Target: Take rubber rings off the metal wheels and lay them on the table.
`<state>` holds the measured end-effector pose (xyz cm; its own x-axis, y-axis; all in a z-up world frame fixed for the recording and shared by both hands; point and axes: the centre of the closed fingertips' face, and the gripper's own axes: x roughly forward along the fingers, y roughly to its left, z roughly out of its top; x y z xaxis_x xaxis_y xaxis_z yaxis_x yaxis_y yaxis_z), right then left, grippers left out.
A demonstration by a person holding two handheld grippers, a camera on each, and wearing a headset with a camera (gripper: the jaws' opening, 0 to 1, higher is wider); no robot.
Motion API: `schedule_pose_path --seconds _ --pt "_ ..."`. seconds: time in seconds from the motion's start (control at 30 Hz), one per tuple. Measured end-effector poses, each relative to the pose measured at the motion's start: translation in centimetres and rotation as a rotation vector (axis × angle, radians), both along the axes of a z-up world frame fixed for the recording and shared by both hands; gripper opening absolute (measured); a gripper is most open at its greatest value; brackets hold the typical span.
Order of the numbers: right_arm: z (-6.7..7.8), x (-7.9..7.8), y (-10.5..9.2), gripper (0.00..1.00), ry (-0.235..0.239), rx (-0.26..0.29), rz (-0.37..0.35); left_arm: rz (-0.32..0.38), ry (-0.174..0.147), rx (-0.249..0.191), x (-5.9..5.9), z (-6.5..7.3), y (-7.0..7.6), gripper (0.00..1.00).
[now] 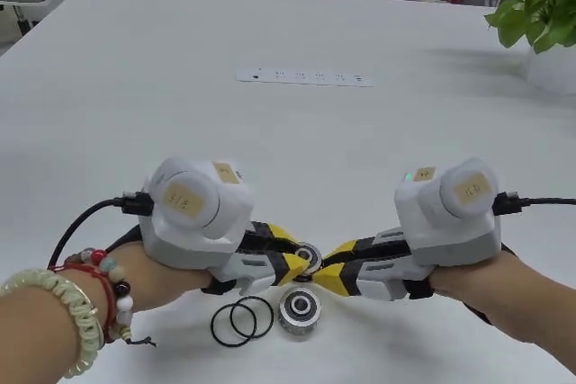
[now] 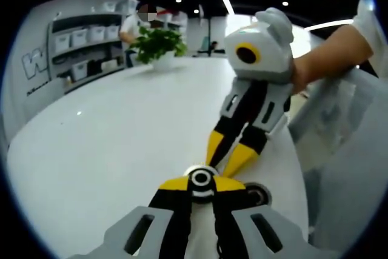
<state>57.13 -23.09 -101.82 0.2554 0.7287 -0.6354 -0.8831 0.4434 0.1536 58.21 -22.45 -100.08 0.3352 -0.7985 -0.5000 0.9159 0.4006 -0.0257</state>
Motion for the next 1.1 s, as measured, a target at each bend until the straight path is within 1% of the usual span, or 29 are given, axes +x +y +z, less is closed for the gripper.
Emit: schedule_pose_path --seconds 0.1,0.43,0.5,0.77,0.8,0.83,0.87,0.9,0.93,1.0,1.03,1.1 --pt "0.00 -0.02 -0.07 0.09 0.009 0.001 -0.003 0.000 0.000 0.001 0.00 0.00 0.00 0.13" --pt "0.08 0.02 -0.40 0.02 0.013 0.004 -0.010 0.001 -0.001 0.002 -0.04 0.00 0.00 0.13" --pt "0.08 0.01 -0.39 0.02 0.019 0.005 -0.015 0.000 -0.002 0.002 -0.05 0.00 0.00 0.13" --pt "0.09 0.12 -0.43 0.06 0.012 0.006 -0.018 -0.004 -0.002 0.003 -0.08 0.00 0.01 0.13" --pt "0.35 -0.20 0.14 0.11 0.022 0.041 -0.007 -0.004 -0.002 0.003 -0.07 0.00 0.02 0.13" --pt "0.37 -0.31 0.30 0.15 0.026 0.047 0.000 -0.005 -0.001 0.002 -0.08 0.00 0.02 0.13" --pt "0.25 -0.37 0.25 0.18 0.016 0.027 0.012 -0.004 -0.002 0.003 -0.08 0.00 0.03 0.13" --pt "0.14 -0.33 0.11 0.17 -0.007 0.004 0.024 -0.005 -0.002 0.003 -0.07 0.00 0.04 0.13" --pt "0.20 -0.11 0.11 0.15 -0.028 0.004 0.018 -0.004 -0.002 0.002 -0.06 -0.01 0.05 0.13" --pt "0.21 -0.14 0.10 0.14 -0.008 0.017 0.000 -0.005 -0.002 0.002 -0.06 -0.01 0.06 0.13" --pt "0.17 -0.09 0.04 0.14 -0.009 0.017 -0.003 -0.005 -0.002 0.003 -0.06 -0.01 0.06 0.13" --pt "0.12 -0.13 0.08 0.15 -0.027 0.006 0.005 -0.005 -0.002 0.002 -0.09 0.00 0.05 0.13"
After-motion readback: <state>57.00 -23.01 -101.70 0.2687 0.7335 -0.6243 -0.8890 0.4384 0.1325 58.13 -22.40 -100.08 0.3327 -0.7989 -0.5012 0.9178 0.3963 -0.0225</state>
